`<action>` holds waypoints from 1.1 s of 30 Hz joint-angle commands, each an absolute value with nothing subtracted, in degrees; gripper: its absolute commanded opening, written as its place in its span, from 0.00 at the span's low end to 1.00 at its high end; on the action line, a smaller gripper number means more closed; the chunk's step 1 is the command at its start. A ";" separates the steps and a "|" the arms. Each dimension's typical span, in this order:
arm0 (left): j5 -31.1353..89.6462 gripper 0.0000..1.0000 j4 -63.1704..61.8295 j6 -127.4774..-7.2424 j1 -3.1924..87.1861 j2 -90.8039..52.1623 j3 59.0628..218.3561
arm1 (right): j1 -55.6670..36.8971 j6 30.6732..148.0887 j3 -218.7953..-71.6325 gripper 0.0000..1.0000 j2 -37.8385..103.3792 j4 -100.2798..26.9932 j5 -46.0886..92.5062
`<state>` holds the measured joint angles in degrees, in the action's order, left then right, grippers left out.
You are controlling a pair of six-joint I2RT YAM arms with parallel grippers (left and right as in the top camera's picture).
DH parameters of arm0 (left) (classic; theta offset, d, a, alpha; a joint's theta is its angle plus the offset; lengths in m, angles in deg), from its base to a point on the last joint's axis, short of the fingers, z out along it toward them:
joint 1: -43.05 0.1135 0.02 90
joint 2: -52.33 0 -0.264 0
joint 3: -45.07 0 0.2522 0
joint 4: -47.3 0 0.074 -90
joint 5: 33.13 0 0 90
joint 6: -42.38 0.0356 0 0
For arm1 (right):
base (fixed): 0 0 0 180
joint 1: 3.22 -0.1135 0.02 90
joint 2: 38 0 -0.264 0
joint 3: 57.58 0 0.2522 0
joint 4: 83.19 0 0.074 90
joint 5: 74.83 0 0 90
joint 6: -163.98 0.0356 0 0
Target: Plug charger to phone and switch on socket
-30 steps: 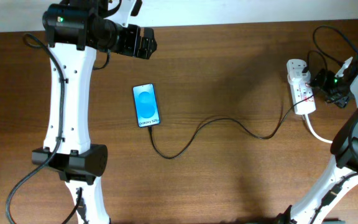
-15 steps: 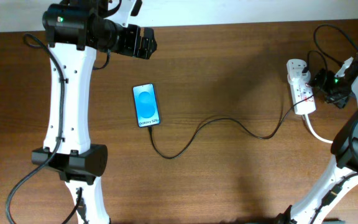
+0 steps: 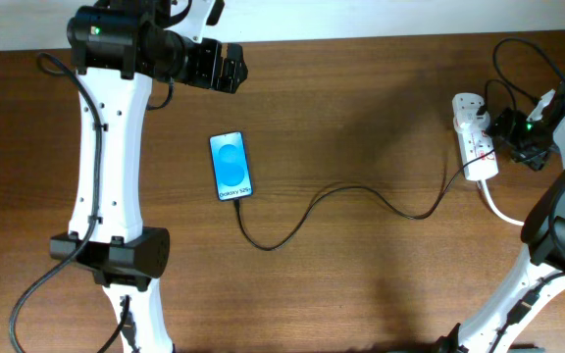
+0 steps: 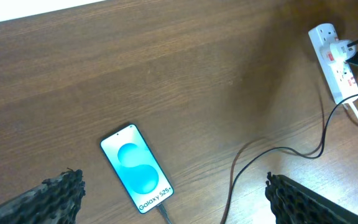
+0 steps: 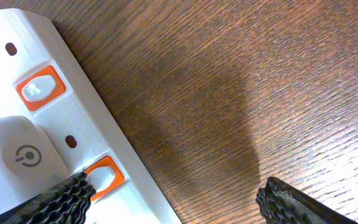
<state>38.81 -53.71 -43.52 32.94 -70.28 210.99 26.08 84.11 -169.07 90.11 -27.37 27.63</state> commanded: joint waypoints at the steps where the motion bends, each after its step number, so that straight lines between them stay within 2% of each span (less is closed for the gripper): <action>1: 38.17 0.99 -53.77 -42.78 32.96 -68.73 211.54 | 21.99 82.74 -167.98 0.91 93.57 -25.49 29.51; 7: 38.17 1.00 -53.77 -42.78 32.96 -68.73 211.54 | 23.13 82.76 -168.33 0.91 93.54 -27.21 28.64; 11: 38.17 0.99 -53.73 -42.80 32.96 -68.73 211.54 | 27.59 83.44 -174.58 0.91 93.48 -22.23 28.97; 17: 38.17 0.99 -53.73 -42.80 32.96 -68.73 211.54 | 28.05 83.20 -175.56 0.91 93.48 -22.25 29.95; 23: 38.17 0.99 -53.75 -42.80 32.96 -68.73 211.54 | 26.01 82.34 -171.04 0.91 93.63 -26.69 26.76; 33: 38.19 0.99 -53.79 -42.78 32.96 -68.73 211.54 | 21.90 82.34 -166.80 0.91 93.63 -26.47 26.48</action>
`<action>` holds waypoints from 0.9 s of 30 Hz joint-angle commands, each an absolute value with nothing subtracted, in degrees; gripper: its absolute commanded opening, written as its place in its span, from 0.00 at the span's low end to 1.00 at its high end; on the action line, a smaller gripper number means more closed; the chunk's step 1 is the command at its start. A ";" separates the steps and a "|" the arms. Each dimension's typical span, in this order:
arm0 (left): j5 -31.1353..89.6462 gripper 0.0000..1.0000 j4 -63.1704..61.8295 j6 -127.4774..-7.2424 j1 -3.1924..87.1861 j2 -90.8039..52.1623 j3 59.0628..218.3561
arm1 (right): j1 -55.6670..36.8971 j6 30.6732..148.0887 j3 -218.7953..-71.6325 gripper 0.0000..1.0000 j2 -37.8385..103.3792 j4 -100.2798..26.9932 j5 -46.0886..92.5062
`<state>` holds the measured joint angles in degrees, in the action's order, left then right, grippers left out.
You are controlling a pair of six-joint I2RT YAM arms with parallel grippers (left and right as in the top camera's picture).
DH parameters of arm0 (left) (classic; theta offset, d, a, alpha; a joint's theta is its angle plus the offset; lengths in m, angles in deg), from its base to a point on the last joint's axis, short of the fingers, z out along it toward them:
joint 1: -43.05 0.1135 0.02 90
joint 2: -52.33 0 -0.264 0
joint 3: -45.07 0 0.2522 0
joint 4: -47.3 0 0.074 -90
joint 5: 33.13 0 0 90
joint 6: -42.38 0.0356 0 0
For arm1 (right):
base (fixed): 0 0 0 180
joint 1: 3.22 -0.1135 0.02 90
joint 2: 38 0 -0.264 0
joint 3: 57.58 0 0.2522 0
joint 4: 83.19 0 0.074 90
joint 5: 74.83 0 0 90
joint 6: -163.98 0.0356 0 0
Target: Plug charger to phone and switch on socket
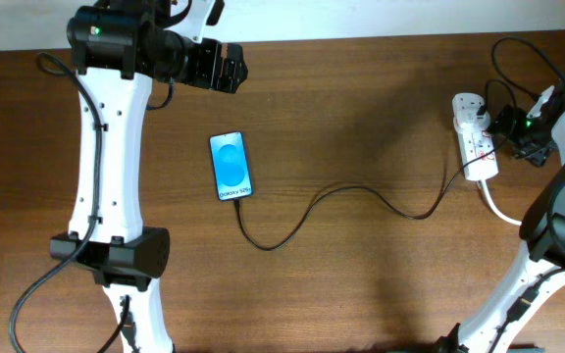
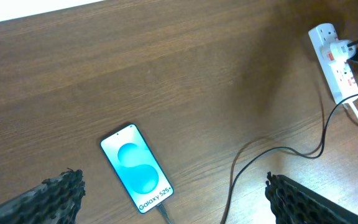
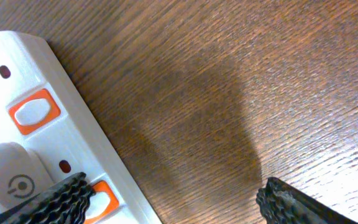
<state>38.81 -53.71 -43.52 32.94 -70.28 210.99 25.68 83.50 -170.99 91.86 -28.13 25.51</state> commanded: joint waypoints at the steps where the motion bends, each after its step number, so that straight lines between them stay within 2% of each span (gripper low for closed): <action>1: 38.19 0.99 -53.79 -42.78 32.96 -68.73 211.54 | 21.86 82.36 -165.14 0.91 93.63 -27.52 26.50; 17: 38.19 0.99 -53.77 -42.78 32.96 -68.73 211.54 | 22.41 81.73 -168.63 0.91 93.61 -23.41 25.82; 19: 38.19 0.99 -53.75 -42.78 32.96 -68.73 211.54 | 24.85 81.73 -174.97 0.92 93.22 -19.06 25.60; 23: 38.19 0.99 -53.75 -42.78 32.96 -68.73 211.54 | 33.18 81.73 -202.34 0.92 92.80 -0.90 25.62; 27: 38.19 0.99 -53.77 -42.78 32.96 -68.73 211.54 | 34.58 81.71 -223.23 0.92 92.76 12.11 30.72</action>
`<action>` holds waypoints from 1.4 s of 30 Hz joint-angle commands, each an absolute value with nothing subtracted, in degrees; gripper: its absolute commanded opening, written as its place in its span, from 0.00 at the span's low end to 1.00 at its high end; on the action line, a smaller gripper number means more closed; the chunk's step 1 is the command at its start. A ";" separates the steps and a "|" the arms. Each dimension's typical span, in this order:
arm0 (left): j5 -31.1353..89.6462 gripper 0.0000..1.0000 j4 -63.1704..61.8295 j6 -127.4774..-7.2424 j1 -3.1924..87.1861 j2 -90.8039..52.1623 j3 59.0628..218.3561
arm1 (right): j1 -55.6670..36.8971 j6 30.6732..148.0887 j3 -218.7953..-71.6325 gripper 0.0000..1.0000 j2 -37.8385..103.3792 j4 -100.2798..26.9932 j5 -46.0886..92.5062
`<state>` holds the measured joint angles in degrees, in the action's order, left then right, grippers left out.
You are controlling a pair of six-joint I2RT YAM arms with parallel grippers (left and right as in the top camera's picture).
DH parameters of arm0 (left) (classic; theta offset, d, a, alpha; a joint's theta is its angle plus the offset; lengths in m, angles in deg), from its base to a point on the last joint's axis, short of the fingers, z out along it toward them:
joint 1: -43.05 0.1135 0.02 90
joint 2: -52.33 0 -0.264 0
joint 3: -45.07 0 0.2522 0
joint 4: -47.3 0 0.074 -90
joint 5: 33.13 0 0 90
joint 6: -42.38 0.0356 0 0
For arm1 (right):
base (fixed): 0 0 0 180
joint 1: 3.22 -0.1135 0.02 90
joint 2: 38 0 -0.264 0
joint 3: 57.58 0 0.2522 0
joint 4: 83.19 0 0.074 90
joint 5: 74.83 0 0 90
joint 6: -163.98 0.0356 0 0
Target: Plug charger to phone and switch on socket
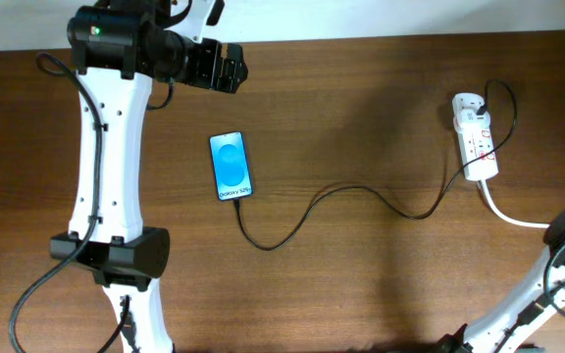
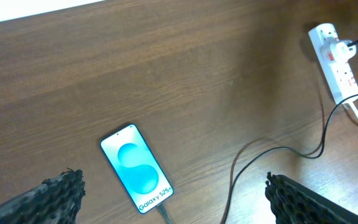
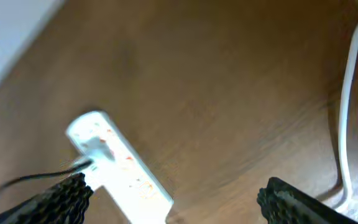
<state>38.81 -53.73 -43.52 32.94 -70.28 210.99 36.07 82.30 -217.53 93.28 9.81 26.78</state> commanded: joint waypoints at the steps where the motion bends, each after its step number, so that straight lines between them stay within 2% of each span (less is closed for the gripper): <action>1: 38.19 0.99 -53.77 -42.78 32.96 -68.73 211.54 | 33.16 80.35 -228.70 0.92 92.76 15.80 33.91; 4: 38.19 0.99 -53.77 -42.78 32.96 -68.73 211.54 | 27.06 75.65 -239.45 0.92 91.29 24.15 36.84; 6: 38.19 0.99 -53.77 -42.78 32.96 -68.73 211.54 | 19.83 74.19 -245.31 0.93 88.45 27.32 36.81; 11: 38.19 0.99 -53.77 -42.78 32.96 -68.73 211.54 | 3.89 74.19 -245.55 0.99 78.24 27.91 32.49; 14: 38.19 0.99 -53.77 -42.78 32.96 -68.73 211.54 | 1.27 74.23 -237.99 0.98 67.91 27.91 32.49; 17: 38.19 0.99 -53.77 -42.78 32.96 -68.73 211.54 | 1.29 74.96 -211.65 0.98 46.68 27.89 32.53; 19: 38.19 0.99 -53.77 -42.78 32.96 -68.73 211.54 | 1.29 79.90 -201.05 0.98 38.44 27.87 32.73; 22: 38.19 0.99 -53.77 -42.78 32.96 -68.73 211.54 | 1.29 80.46 -196.76 0.98 34.29 27.87 32.51; 27: 38.19 0.99 -53.77 -42.78 32.96 -68.73 211.54 | 1.29 80.33 -196.15 0.98 35.88 27.32 32.42; 29: 38.19 0.99 -53.77 -42.78 32.96 -68.73 211.54 | 1.29 78.61 -188.59 0.98 31.95 20.17 30.54; 32: 38.19 0.99 -53.77 -42.78 32.96 -68.73 211.54 | 1.29 71.37 -161.27 0.98 16.93 -2.43 30.54; 36: 38.19 0.99 -53.77 -42.78 32.96 -68.73 211.54 | 0.18 71.35 -132.42 0.98 -1.21 -26.58 29.41; 39: 38.19 0.99 -53.77 -42.78 32.96 -68.73 211.54 | -5.48 71.17 -112.40 0.98 -12.40 -44.78 23.44; 41: 38.19 0.99 -53.77 -42.78 32.96 -68.73 211.54 | -5.64 71.22 -99.87 0.98 -19.78 -58.99 23.50; 42: 38.19 0.99 -53.77 -42.78 32.96 -68.73 211.54 | -5.64 71.22 -97.23 0.99 -21.80 -61.72 23.50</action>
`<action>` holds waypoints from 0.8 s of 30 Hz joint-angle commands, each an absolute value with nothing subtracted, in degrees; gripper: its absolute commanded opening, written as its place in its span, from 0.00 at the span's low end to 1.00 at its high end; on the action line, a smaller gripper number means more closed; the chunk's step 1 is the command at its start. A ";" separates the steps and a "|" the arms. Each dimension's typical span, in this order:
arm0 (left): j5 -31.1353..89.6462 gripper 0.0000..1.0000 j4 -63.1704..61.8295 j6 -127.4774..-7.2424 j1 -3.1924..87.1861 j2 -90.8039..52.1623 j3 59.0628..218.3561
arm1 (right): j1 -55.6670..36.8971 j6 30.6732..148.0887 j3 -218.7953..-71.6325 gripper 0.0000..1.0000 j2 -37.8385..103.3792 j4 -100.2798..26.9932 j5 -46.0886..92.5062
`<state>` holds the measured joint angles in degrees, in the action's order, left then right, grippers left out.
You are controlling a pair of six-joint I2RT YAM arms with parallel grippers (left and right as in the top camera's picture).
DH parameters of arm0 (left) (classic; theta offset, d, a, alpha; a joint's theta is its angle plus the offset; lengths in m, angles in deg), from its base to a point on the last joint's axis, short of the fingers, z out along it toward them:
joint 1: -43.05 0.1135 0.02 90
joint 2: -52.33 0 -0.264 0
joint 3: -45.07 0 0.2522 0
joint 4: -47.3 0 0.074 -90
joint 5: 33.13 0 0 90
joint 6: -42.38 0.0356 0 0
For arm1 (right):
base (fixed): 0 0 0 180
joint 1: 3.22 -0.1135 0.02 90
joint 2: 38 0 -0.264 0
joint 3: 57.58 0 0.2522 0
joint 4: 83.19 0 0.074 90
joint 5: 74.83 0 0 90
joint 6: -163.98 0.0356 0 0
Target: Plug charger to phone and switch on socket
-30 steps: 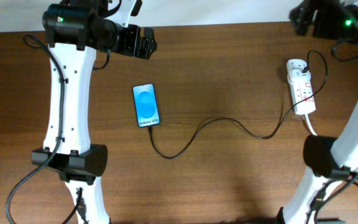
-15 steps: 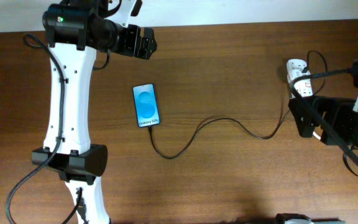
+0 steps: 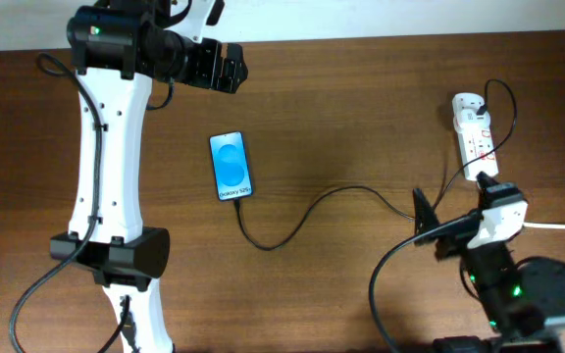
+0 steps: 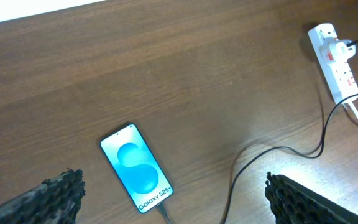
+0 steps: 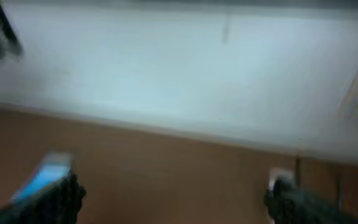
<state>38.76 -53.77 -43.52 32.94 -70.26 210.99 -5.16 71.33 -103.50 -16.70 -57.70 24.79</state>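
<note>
The phone lies face up with a lit blue screen, and it also shows in the left wrist view. A dark charger cable is plugged into its near end and snakes right to the white power strip, where the charger plug sits. My left gripper hangs open high behind the phone, with its fingers far apart. My right gripper is open near the front right and points left. It is well short of the strip. The right wrist view is blurred.
A white lead leaves the strip toward the right edge. The folded right arm fills the front right corner. A pale wall runs along the table's far edge.
The right arm was almost out of the overhead view, its camera looking down on the strip. Now it sits folded at the front right, its camera looking level across the table. The left arm is unchanged.
My right gripper was down at the strip, a finger at the orange switch beside the charger plug, and stayed there a second later. Then it was well above the strip, and now it is back at the front right. Phone, cable and left arm kept their places.
</note>
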 commanded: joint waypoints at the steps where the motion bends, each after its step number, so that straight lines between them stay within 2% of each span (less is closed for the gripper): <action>1: 38.19 0.99 -53.77 -42.80 32.96 -68.73 211.54 | -5.64 71.20 -92.99 0.98 -25.58 -65.46 23.50; 5: 38.19 0.99 -53.77 -42.80 32.96 -68.73 211.54 | -5.61 71.17 -87.26 0.98 -33.69 -67.10 22.11; 8: 38.19 0.99 -53.77 -42.80 32.96 -68.73 211.54 | -5.61 71.17 -81.80 0.98 -37.84 -73.11 21.47; 12: 38.19 0.99 -53.77 -42.78 32.96 -68.73 211.54 | -5.59 71.22 -75.68 0.98 -37.82 -83.91 21.58; 14: 38.19 0.99 -53.77 -42.78 32.96 -68.73 211.54 | -5.40 71.22 -72.81 0.98 -37.82 -84.46 22.17; 16: 38.19 0.99 -53.77 -42.78 32.96 -68.73 211.54 | -5.40 71.22 -71.65 0.98 -37.82 -81.72 22.17; 20: 38.19 0.99 -53.77 -42.78 32.96 -68.73 211.54 | -5.44 71.41 -71.68 0.98 -37.20 -65.79 23.96; 24: 38.19 1.00 -53.77 -42.80 32.96 -68.73 211.54 | -5.46 71.41 -71.65 0.98 -36.94 -65.72 23.94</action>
